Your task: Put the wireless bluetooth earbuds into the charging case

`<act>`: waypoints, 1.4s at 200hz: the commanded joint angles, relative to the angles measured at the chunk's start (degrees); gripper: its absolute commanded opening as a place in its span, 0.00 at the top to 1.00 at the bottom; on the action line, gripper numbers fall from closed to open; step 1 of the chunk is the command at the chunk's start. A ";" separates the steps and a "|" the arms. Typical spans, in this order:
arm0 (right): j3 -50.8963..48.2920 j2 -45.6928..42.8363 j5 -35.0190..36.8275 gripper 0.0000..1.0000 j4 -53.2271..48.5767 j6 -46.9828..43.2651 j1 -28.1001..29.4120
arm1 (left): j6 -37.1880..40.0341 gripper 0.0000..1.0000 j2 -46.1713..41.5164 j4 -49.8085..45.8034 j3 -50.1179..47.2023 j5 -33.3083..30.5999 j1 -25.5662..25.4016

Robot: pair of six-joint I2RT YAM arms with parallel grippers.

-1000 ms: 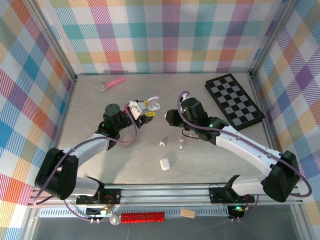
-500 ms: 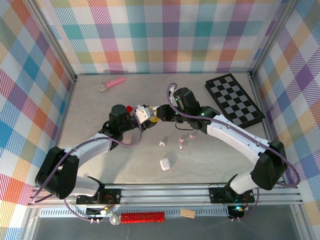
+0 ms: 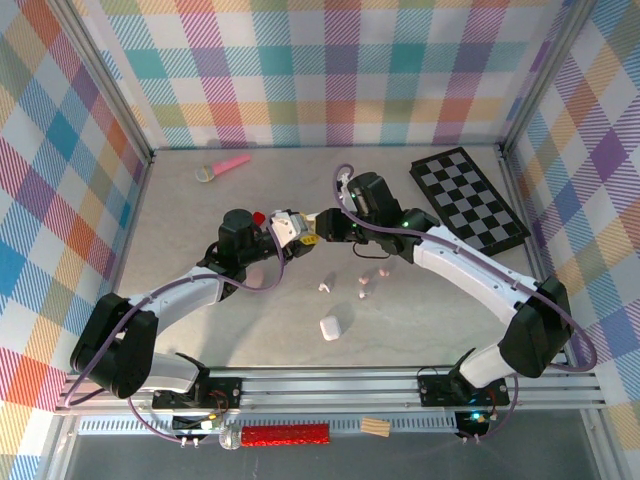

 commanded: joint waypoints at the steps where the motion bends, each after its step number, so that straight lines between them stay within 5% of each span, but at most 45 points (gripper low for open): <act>1: 1.89 0.89 -0.68 0.83 -1.11 -1.27 -0.33 | -1.21 0.59 -0.26 3.48 1.40 1.95 -0.44; 81: 2.38 1.70 -2.08 0.82 -1.13 -1.53 -0.34 | -1.63 0.59 -0.74 3.43 1.57 3.21 -0.53; 144: 3.63 2.32 -3.10 0.67 -1.99 -2.08 -0.33 | -2.38 0.59 -0.47 3.18 2.02 3.65 -0.61; 209: 2.25 -0.46 -1.86 0.68 -1.00 -1.98 -1.04 | -4.72 0.59 0.04 6.03 1.32 3.12 -0.45; 280: -0.51 -4.94 -0.52 0.57 1.74 -2.84 -2.54 | -10.04 0.59 1.22 12.59 -0.97 6.38 0.33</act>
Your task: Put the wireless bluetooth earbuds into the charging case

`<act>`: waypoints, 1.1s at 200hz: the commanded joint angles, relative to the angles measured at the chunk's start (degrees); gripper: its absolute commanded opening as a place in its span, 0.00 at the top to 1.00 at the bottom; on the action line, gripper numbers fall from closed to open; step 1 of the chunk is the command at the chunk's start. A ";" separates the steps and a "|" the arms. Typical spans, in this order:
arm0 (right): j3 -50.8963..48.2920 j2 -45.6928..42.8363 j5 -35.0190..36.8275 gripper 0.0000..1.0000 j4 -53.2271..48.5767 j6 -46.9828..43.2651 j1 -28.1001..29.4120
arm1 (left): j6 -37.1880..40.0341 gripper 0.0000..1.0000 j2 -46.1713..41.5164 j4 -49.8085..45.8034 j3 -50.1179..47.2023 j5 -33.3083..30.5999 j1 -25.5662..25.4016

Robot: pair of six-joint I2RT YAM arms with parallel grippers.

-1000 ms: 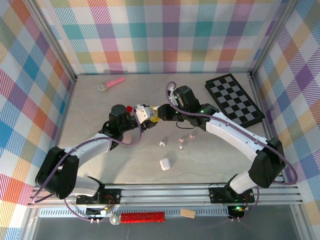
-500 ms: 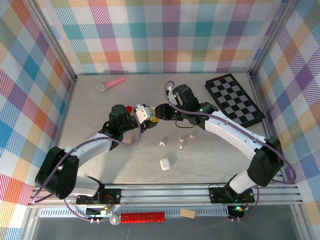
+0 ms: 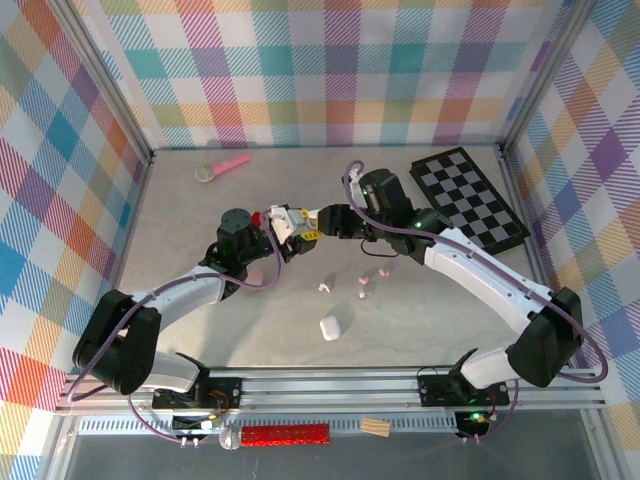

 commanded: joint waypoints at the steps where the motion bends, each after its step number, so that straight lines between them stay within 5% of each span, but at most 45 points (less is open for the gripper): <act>1: 0.04 -1.16 0.44 0.57 2.07 -1.20 -0.64 | -2.61 0.59 0.00 5.15 -0.86 2.92 0.32; 107: -7.45 -10.18 5.31 0.31 6.90 -1.78 -1.14 | -14.37 0.59 3.46 18.12 -2.00 3.13 1.91; 152: -13.31 -8.05 -16.24 0.19 22.32 15.72 -8.69 | -20.44 0.59 3.51 26.15 -2.48 5.20 1.87; 220: -14.80 -1.31 -30.67 0.23 41.55 28.90 -8.89 | -23.65 0.59 4.12 31.16 -2.14 7.59 1.95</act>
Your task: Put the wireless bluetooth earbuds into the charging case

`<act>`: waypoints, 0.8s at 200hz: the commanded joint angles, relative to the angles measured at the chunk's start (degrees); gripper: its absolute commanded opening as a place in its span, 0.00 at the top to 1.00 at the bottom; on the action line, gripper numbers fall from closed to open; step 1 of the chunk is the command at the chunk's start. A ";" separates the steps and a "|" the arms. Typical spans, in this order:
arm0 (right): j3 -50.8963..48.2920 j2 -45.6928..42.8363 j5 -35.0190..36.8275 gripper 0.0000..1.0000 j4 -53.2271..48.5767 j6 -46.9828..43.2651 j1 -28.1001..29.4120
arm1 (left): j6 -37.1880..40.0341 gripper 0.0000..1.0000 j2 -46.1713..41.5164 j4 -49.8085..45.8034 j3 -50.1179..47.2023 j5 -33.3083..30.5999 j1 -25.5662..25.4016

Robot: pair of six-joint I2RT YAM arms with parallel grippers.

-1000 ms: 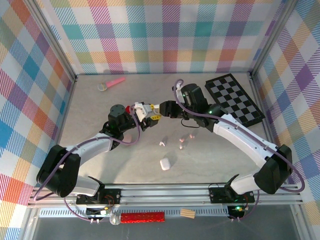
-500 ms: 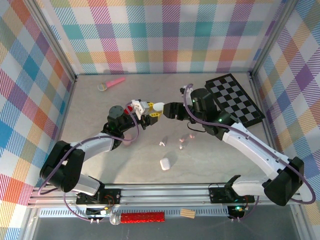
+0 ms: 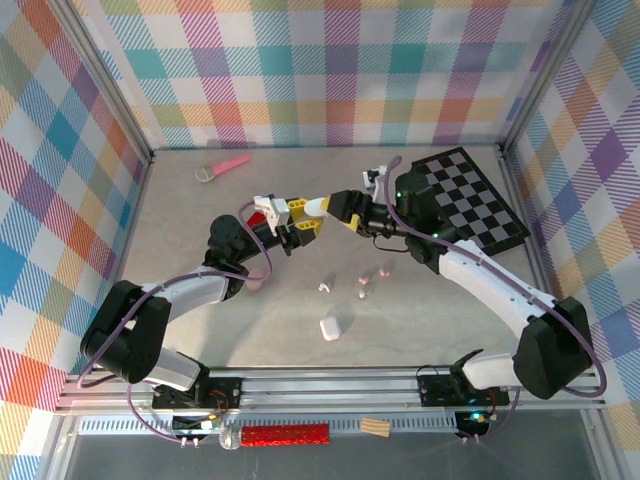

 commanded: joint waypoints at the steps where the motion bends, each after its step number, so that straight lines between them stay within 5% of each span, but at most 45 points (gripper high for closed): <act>1: -0.07 1.91 -7.50 0.23 11.20 7.31 0.33 | -2.39 0.59 0.41 5.99 -0.21 2.65 0.45; 89: 0.10 2.41 -6.32 0.85 10.33 8.15 0.33 | -0.66 0.56 -0.47 3.45 -0.52 2.43 0.47; 137: -2.60 0.92 0.54 0.86 4.65 3.77 -1.68 | 0.23 0.01 -2.62 0.92 -3.00 -0.12 1.07; 160: -6.19 0.97 6.80 0.87 1.76 1.61 -3.97 | 2.34 0.00 -5.57 -5.36 -4.97 -2.19 1.24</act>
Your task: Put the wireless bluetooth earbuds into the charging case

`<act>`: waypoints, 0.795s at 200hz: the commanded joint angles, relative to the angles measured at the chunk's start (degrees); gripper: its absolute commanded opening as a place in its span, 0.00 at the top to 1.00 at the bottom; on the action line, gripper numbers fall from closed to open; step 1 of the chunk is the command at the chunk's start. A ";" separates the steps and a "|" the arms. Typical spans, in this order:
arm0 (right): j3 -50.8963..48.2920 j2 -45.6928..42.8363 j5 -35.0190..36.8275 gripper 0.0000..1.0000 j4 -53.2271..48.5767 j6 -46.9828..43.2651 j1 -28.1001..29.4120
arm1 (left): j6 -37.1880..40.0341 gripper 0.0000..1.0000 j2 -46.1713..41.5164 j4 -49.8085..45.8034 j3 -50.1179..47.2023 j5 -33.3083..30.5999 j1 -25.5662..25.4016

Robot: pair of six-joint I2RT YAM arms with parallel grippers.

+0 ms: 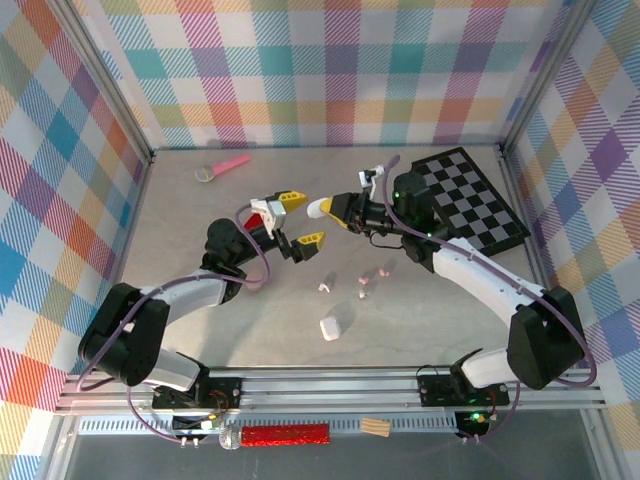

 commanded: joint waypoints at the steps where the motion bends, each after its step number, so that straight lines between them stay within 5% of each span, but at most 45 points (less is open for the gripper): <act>1: -3.45 -0.99 7.50 0.87 -4.04 -3.76 -2.42 | 2.53 0.00 -3.78 -4.81 -2.07 -1.75 0.47; 75: 0.33 13.86 14.32 0.87 -6.18 -11.35 -3.83 | 7.88 0.00 -15.08 -43.31 1.32 -23.61 -2.00; 159: 17.66 37.82 12.34 0.84 -5.42 -11.30 -3.83 | 0.09 0.00 -19.93 -59.33 1.98 -38.14 -8.14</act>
